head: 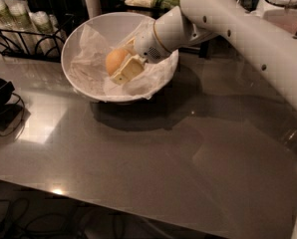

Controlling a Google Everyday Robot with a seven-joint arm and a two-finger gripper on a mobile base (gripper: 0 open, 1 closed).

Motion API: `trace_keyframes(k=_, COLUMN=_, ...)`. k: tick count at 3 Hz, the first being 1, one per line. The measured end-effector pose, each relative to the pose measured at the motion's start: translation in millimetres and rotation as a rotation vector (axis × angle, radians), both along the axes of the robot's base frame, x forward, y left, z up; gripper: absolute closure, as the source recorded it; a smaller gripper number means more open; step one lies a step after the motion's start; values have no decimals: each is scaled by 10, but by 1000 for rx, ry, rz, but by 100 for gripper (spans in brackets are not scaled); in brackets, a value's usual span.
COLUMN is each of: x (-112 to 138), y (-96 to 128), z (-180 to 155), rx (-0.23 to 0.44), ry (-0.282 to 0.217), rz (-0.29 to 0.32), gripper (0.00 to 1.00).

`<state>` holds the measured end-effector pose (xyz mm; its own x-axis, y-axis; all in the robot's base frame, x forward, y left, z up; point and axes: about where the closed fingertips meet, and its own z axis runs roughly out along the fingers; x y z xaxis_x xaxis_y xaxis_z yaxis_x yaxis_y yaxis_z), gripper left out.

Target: Pick orange from white bowl

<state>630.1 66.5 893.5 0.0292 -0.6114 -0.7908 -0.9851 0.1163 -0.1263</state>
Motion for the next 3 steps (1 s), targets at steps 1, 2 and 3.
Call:
trace_keyframes(k=1, x=-3, y=-287, z=263, rx=3, ry=-47, rz=-62, gripper=100)
trace_keyframes(k=2, x=-32, y=-474, z=505, rx=-12, ry=-92, rz=-89, gripper=100)
trace_keyframes(k=3, x=-32, y=-474, z=505, rx=-12, ry=-92, rz=-89, gripper=100)
